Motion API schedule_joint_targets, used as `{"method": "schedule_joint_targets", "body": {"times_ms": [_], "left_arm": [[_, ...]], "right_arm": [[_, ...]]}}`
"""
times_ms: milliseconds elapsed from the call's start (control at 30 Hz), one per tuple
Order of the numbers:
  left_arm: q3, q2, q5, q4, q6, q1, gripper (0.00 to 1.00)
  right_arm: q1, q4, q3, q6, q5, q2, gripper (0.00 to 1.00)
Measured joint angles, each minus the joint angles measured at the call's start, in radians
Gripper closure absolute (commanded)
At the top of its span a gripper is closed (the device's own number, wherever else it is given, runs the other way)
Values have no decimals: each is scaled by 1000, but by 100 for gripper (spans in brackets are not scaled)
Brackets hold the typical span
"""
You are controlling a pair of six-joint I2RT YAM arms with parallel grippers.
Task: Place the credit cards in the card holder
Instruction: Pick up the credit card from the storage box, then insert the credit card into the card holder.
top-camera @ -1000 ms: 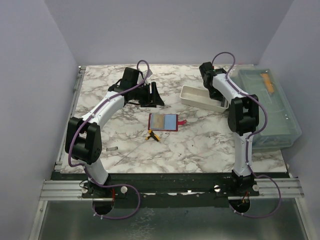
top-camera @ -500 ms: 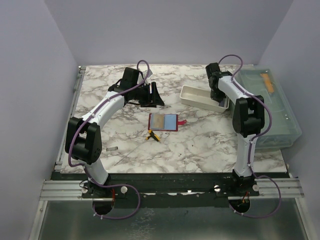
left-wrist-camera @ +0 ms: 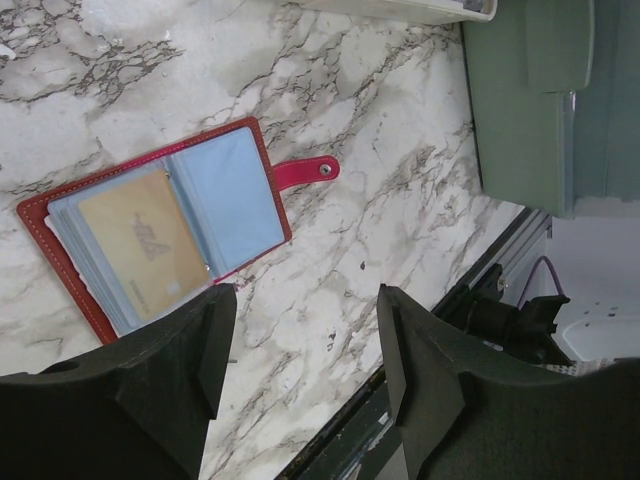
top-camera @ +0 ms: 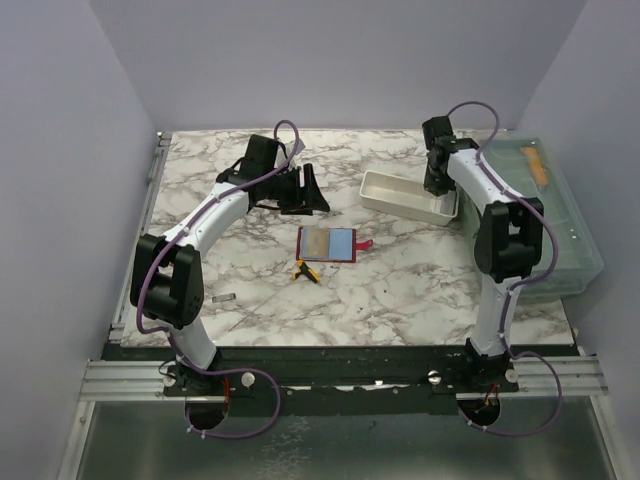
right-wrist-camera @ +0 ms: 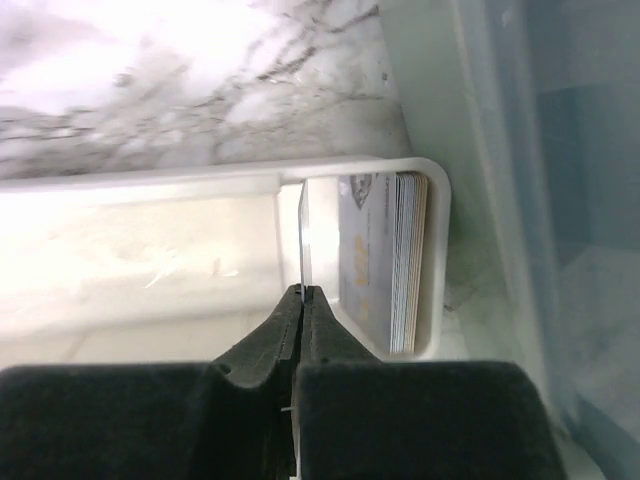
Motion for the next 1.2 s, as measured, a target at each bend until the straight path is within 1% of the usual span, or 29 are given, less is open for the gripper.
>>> {"method": "schedule_joint_targets", "body": {"times_ms": [167, 267, 367, 433, 500, 533, 633, 667, 733, 833, 900, 1033, 1100, 1200], "left_arm": [[0, 0, 32, 6, -14, 0, 29], [0, 0, 66, 14, -35, 0, 28], [-2, -4, 114, 59, -96, 0, 28], [-40, -31, 146, 144, -157, 0, 28], [-119, -87, 176, 251, -234, 0, 27], [-186, -128, 195, 354, -300, 0, 27], [-337, -224, 227, 582, -455, 0, 27], [-380, -253, 232, 669, -504, 0, 27], [-425, -281, 233, 782, -571, 0, 29], [-441, -291, 235, 890, -640, 0, 37], [-441, -290, 236, 929, -665, -4, 45], [-444, -283, 239, 995, -709, -19, 56], [-446, -282, 239, 1015, -718, -26, 62], [-448, -272, 241, 1047, -733, -34, 69]], "right_arm": [[0, 19, -5, -23, -127, -178, 100], [0, 125, -88, -42, -307, -333, 100], [0, 310, -283, -23, -547, -504, 100], [2, 474, -443, 31, -708, -599, 100], [14, 674, -603, 125, -857, -665, 100], [23, 763, -663, 173, -916, -679, 100], [65, 1038, -806, 337, -1045, -686, 100], [80, 1125, -847, 391, -1075, -686, 100], [107, 1289, -910, 495, -1119, -686, 100], [138, 1475, -943, 612, -1163, -682, 100], [154, 1583, -943, 669, -1175, -674, 100], [180, 1712, -943, 736, -1178, -661, 100], [188, 1751, -948, 754, -1177, -653, 100], [198, 1796, -970, 777, -1173, -640, 100]]}}
